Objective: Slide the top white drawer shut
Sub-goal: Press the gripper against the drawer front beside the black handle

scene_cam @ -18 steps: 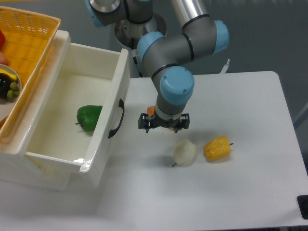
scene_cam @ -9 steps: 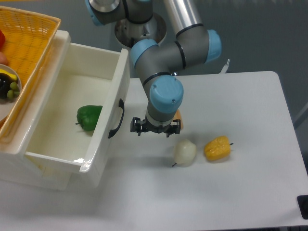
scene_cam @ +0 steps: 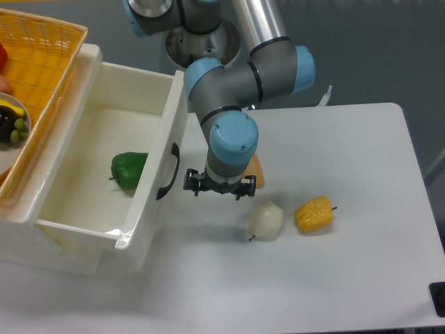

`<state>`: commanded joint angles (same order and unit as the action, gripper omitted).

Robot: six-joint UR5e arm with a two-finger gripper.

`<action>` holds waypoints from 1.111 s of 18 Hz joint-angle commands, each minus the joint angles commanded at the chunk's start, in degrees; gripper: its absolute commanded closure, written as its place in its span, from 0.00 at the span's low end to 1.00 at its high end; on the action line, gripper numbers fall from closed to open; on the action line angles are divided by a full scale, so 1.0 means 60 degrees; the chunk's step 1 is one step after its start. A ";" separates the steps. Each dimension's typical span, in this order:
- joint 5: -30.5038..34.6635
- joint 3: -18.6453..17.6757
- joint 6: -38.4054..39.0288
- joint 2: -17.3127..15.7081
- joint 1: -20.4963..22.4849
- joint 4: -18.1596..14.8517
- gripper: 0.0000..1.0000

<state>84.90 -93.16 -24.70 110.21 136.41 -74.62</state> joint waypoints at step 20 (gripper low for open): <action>-0.0234 0.0000 0.0044 -0.0073 -0.0308 -0.0015 0.00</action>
<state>83.50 -93.16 -24.43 109.78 134.56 -74.71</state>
